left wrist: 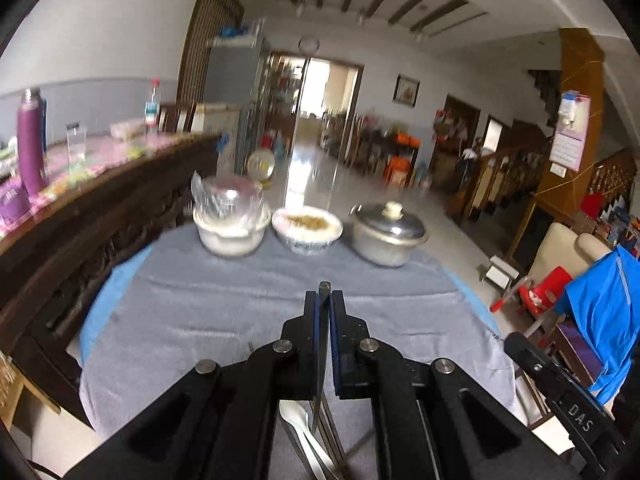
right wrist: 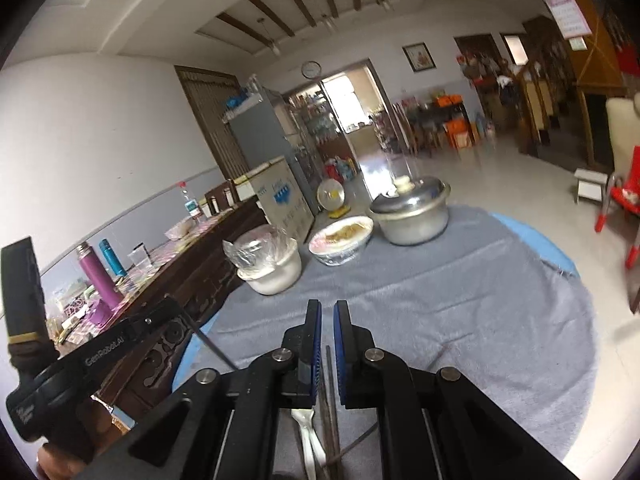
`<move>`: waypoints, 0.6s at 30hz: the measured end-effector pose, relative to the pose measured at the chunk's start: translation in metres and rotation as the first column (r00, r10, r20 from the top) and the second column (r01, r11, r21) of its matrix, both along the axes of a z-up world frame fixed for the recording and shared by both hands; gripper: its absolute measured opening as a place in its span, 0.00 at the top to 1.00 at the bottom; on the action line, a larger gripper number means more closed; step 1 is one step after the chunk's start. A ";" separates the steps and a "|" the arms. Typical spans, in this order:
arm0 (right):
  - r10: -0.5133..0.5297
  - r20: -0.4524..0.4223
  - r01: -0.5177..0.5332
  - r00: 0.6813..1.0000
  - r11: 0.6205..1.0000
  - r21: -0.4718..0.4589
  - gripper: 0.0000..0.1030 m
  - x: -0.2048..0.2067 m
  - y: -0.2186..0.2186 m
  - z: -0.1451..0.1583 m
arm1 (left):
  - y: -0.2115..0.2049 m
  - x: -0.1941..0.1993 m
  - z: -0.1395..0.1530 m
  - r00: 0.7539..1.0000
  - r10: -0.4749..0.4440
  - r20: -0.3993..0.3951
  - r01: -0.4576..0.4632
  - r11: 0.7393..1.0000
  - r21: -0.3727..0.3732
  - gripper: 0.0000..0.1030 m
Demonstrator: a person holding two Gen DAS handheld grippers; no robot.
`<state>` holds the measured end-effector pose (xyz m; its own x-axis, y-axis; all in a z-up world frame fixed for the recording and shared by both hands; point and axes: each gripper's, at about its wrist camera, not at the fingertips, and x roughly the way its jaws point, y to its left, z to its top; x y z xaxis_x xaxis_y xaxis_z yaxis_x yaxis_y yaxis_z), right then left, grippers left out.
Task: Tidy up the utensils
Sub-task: 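Lift the held chopsticks with both tools and carry them over the grey cup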
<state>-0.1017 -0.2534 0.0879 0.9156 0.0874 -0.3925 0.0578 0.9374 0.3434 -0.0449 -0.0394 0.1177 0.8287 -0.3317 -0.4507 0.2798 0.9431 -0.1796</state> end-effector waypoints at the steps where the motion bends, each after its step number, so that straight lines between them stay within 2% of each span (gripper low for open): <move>1: 0.004 -0.002 -0.004 1.000 1.000 -0.011 0.93 -0.003 0.002 0.002 | 0.000 -0.006 0.003 1.000 -0.001 0.017 0.001 1.000 0.001 0.95; 3: -0.006 -0.032 0.006 0.999 1.000 -0.001 0.93 -0.003 -0.002 0.000 | 0.002 -0.017 0.011 0.999 -0.011 0.044 0.012 1.000 -0.010 0.95; 6: -0.002 -0.159 0.017 0.987 0.995 0.096 0.90 0.008 -0.024 -0.017 | 0.004 -0.024 0.011 0.998 -0.024 0.055 0.024 1.000 -0.010 0.95; 7: 0.005 -0.215 0.026 0.977 0.990 0.139 0.81 0.016 -0.034 -0.028 | 0.005 -0.023 0.009 0.998 -0.029 0.051 0.030 0.999 -0.013 0.95; 8: 0.008 -0.268 0.038 0.963 0.985 0.167 0.67 0.025 -0.043 -0.041 | 0.005 -0.023 0.007 0.999 -0.031 0.045 0.032 0.999 -0.013 0.95; 10: -0.010 -0.381 0.081 0.925 0.982 0.171 0.52 0.044 -0.055 -0.065 | 0.006 -0.019 0.000 0.999 -0.037 0.018 0.037 0.999 -0.024 0.95; 11: -0.017 -0.428 0.105 0.904 0.978 0.182 0.52 0.057 -0.062 -0.079 | 0.007 -0.018 -0.003 0.999 -0.041 0.007 0.041 0.999 -0.029 0.95; 12: -0.020 -0.439 0.113 0.898 0.976 0.187 0.53 0.063 -0.065 -0.086 | 0.007 -0.018 -0.005 0.999 -0.042 0.000 0.042 0.999 -0.030 0.95; 15: -0.089 -0.531 0.183 0.843 0.975 0.126 0.53 0.098 -0.079 -0.110 | 0.010 -0.019 -0.010 0.999 -0.042 -0.010 0.042 0.999 -0.027 0.95; 17: -0.103 -0.582 0.206 0.807 0.972 0.115 0.63 0.121 -0.088 -0.126 | 0.015 -0.016 -0.012 0.999 -0.041 -0.016 0.041 0.999 -0.037 0.95; 18: -0.111 -0.606 0.213 0.788 0.972 0.099 0.64 0.132 -0.090 -0.133 | 0.017 -0.015 -0.012 0.999 -0.039 -0.018 0.038 0.998 -0.042 0.95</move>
<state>0.0304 -0.3429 -0.0454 0.5133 0.0648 -0.8557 0.4438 0.8334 0.3294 -0.0595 -0.0221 0.1057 0.8065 -0.3815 -0.4517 0.3116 0.9235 -0.2238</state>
